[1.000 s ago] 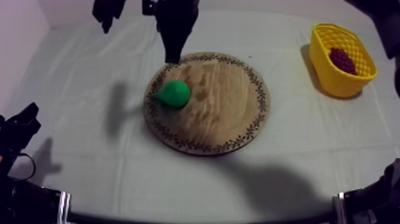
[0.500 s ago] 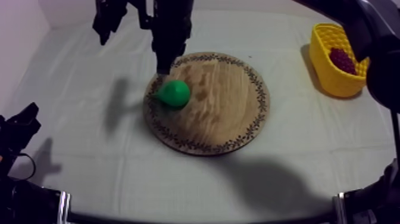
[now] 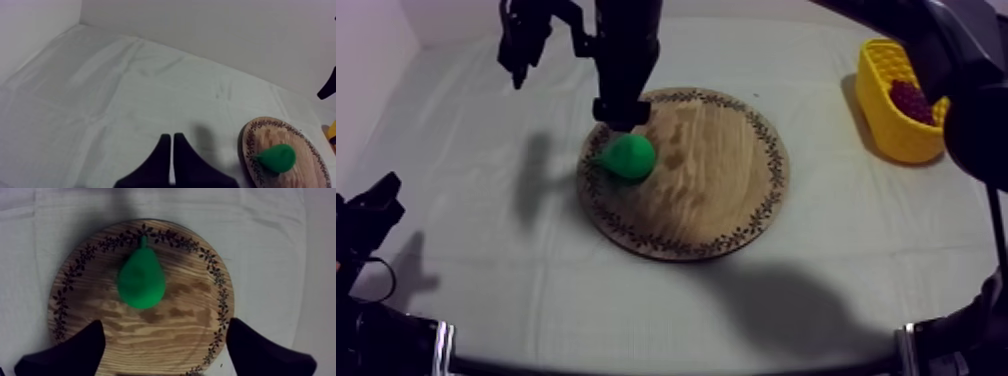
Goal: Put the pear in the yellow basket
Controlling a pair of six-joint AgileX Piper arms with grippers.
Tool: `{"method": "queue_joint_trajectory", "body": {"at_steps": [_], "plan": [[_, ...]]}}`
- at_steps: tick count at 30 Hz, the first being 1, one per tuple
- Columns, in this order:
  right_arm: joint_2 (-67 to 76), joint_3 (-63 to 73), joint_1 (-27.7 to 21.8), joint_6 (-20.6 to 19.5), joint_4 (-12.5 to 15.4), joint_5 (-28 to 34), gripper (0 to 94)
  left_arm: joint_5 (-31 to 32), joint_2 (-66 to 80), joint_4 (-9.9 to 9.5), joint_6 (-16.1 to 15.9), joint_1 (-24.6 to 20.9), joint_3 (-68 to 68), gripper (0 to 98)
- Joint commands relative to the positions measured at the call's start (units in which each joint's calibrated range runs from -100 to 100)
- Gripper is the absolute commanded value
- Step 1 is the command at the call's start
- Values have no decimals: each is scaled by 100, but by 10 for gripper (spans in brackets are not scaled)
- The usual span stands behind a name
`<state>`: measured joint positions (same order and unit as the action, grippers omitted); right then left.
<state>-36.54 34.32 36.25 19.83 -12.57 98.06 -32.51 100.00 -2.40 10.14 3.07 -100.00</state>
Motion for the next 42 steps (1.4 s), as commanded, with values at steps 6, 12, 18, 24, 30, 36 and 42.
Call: {"method": "queue_joint_trajectory", "body": {"at_steps": [6, 12, 18, 24, 30, 36, 42], "plan": [[-174, -74, -21, 120, 149, -5, 722, 1, 0, -2, -1, 1, 0, 1], [-469, -144, -71, 196, 256, -13, 714, 1, 0, -2, -1, 1, 0, 1], [-851, -158, -118, 215, 350, -34, 708, 1, 0, -2, -1, 1, 0, 1], [-1238, 22, -129, 251, 422, -50, 704, 1, 0, -2, -1, 1, 0, 1], [-1640, 329, -119, 289, 444, -73, 697, 1, 0, -2, -1, 1, 0, 1], [-1959, 501, -112, 291, 433, -140, 684, 1, 0, -2, -1, 1, 0, 1], [-2161, 597, -114, 246, 418, -221, 639, 1, 0, -2, -1, 1, 0, 1]]}}
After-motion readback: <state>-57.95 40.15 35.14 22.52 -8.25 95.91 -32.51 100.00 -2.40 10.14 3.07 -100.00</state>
